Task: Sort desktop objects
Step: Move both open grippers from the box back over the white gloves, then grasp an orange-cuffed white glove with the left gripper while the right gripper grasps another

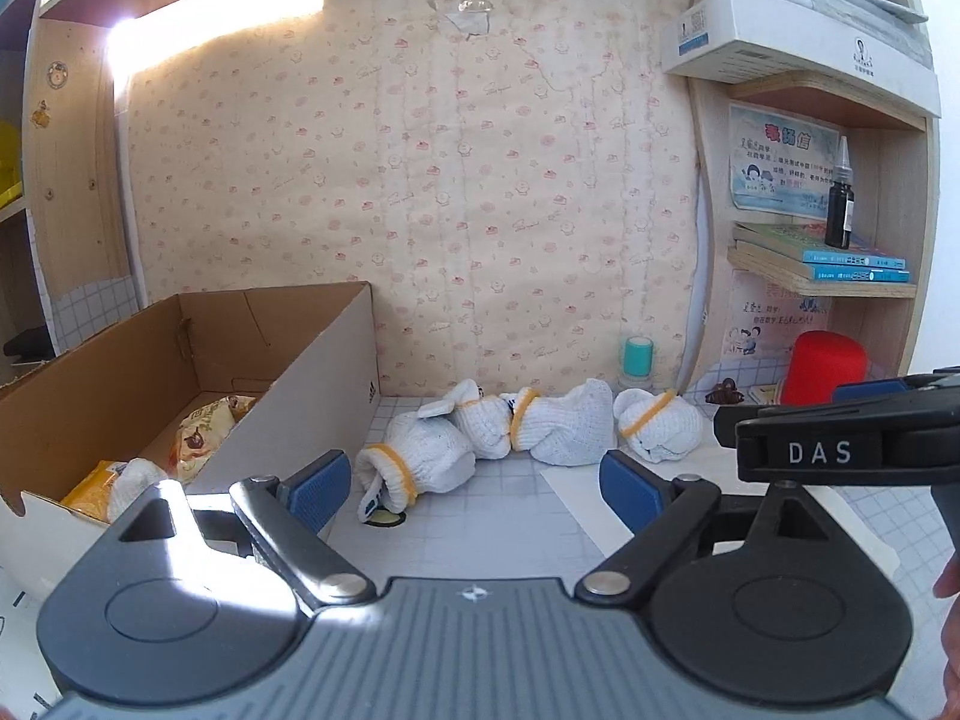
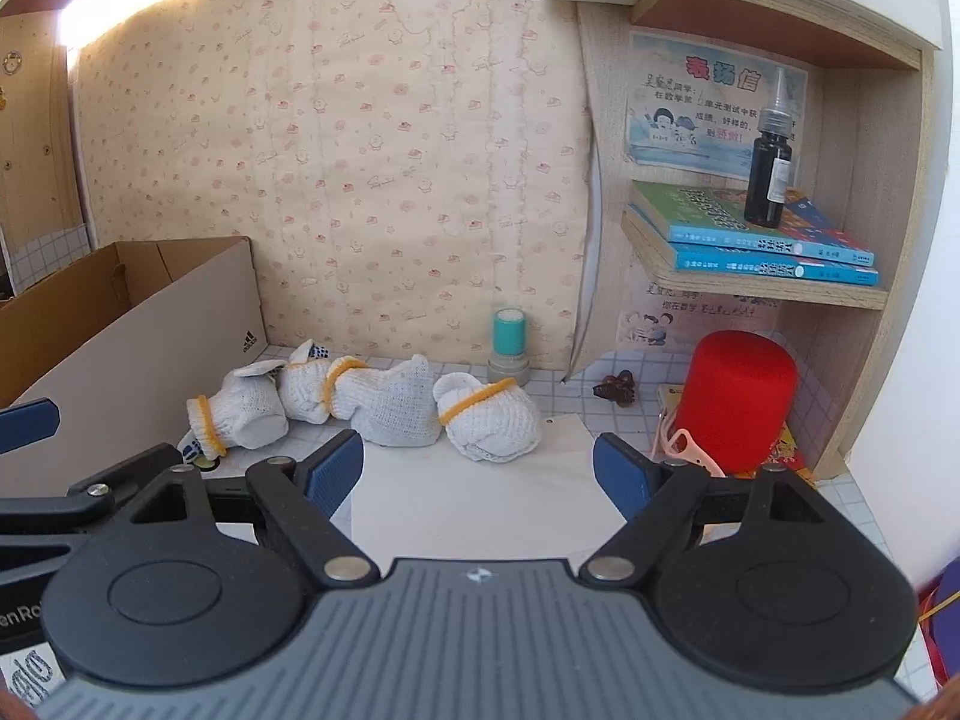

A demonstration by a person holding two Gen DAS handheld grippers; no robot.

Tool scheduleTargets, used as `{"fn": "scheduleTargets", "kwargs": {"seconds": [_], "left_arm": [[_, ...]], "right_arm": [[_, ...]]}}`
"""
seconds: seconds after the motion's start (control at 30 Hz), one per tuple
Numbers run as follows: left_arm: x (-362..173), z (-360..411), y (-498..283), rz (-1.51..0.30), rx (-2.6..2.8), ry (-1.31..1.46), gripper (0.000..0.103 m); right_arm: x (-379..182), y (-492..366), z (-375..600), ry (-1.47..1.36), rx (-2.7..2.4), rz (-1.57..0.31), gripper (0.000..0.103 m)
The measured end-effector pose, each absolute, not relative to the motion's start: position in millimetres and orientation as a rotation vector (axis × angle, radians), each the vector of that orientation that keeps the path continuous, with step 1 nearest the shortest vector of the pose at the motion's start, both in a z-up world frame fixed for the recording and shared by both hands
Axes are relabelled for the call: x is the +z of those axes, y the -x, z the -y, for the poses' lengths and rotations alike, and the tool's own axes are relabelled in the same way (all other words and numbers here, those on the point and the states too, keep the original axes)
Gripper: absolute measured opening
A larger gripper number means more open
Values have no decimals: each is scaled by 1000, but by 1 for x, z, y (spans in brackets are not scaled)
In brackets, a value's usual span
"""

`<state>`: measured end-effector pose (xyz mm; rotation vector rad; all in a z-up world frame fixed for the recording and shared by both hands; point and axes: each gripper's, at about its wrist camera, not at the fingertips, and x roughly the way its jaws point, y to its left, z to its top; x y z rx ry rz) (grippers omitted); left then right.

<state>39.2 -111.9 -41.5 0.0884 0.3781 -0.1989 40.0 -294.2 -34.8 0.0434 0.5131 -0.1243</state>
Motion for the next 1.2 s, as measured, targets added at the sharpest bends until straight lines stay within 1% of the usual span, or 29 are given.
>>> {"fn": "scheduleTargets", "kwargs": {"seconds": [0.4,0.8,0.93,1.2], "left_arm": [[-65,128,-81,-375,-146,-134,93],[-71,118,-141,-460,-83,-42,93],[-75,127,-153,-479,-65,-82,93],[-86,132,-181,-545,-62,-74,93]], "right_arm": [[-55,-48,312,-64,-137,-553,82],[-66,-63,320,-76,-145,-578,82],[-69,-68,319,-68,-145,-591,82],[-74,-74,326,-70,-166,-609,82]]}}
